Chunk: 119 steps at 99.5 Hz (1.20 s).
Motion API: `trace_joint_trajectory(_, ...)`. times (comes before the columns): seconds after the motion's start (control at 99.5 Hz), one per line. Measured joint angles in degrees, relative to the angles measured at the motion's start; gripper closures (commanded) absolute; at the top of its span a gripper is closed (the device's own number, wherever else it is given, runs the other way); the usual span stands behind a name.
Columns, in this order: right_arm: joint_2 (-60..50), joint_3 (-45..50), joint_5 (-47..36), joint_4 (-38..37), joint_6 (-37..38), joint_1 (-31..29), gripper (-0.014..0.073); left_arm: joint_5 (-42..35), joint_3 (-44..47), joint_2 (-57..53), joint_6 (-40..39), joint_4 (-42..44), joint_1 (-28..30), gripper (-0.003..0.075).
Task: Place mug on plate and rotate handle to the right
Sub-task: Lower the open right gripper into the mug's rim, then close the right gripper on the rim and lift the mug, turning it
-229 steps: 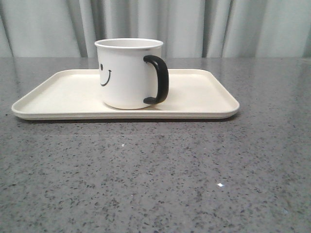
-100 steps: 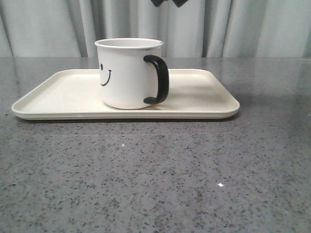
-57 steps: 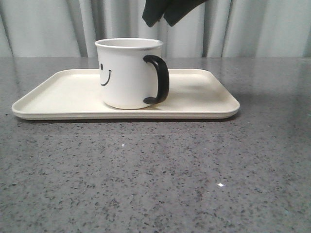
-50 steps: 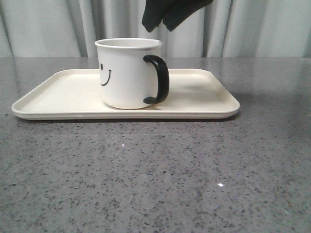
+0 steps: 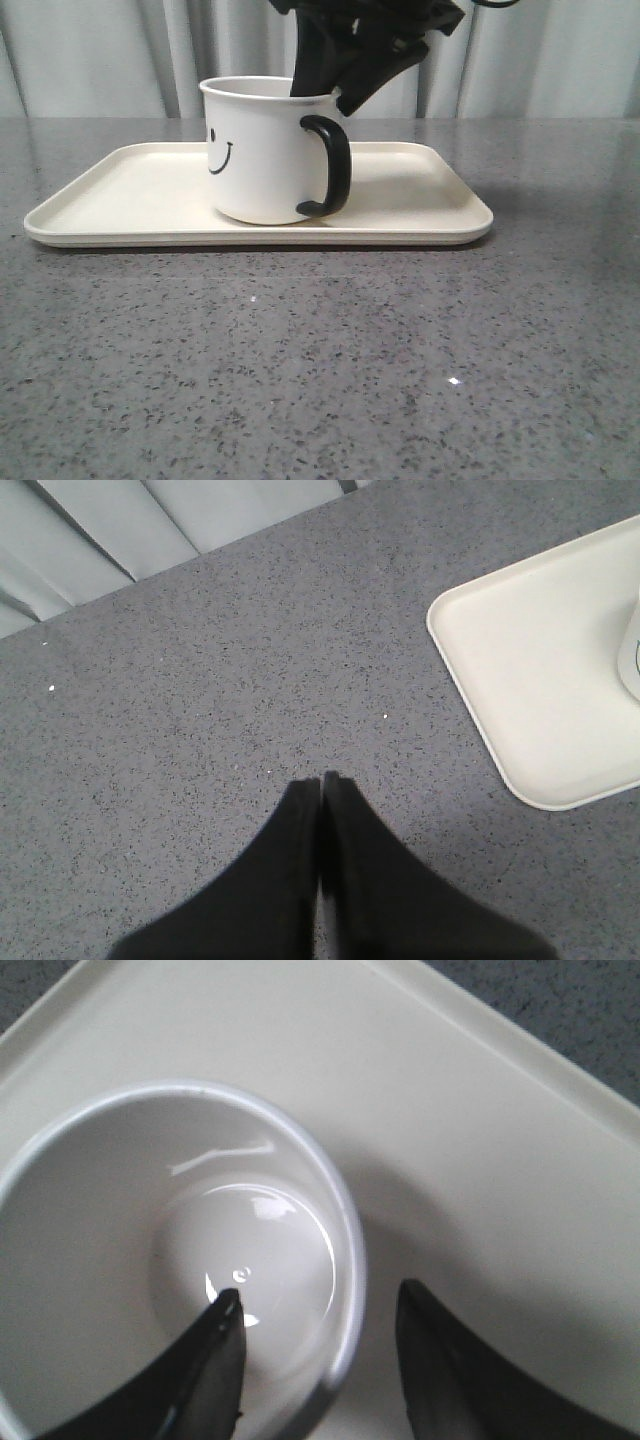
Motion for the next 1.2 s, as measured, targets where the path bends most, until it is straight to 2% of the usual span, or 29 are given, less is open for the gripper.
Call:
trace_joint_trajectory(0.07,0.93,0.00,0.38,0.04,0.00,0.00,0.0235,0.00,0.00,0.00,0.00,0.00,0.00,0.0740)
trace_joint_trajectory(0.141,1.56,0.00,0.60,0.13,0.00,0.00,0.0298,0.00,0.00,0.00,0.00,0.00,0.00,0.0740)
trace_joint_trajectory(0.211,1.81,0.00,0.73,0.31,0.00,0.00,0.0421,0.00,0.00,0.00,0.00,0.00,0.00,0.0740)
trace_joint_trajectory(0.332,1.81,0.00,0.72,0.79,0.00,0.00,0.0683,0.00,0.00,0.00,0.00,0.00,0.00,0.0740)
trace_joint_trajectory(0.362,1.81,0.00,0.66,0.79,0.00,0.00,0.0720,0.00,0.00,0.00,0.00,0.00,0.00,0.0740)
trace_joint_trajectory(0.553,1.85,-0.43,0.05,1.30,0.00,0.00,0.0713,0.00,0.00,0.00,0.00,0.00,0.00,0.0740)
trace_joint_trajectory(0.693,2.08,-4.31,1.30,1.18,-2.17,0.00,0.0713,0.00,0.00,0.00,0.00,-0.09,0.00,0.0740)
trace_joint_trajectory(1.035,2.08,-26.46,13.27,-0.48,-15.35,0.00,0.0713,0.00,0.00,0.00,0.00,-0.47,0.00,0.0740)
trace_joint_trajectory(1.196,2.08,-31.47,18.16,-1.63,-25.40,0.00,0.0711,0.00,0.00,0.00,0.00,-1.05,0.00,0.0740)
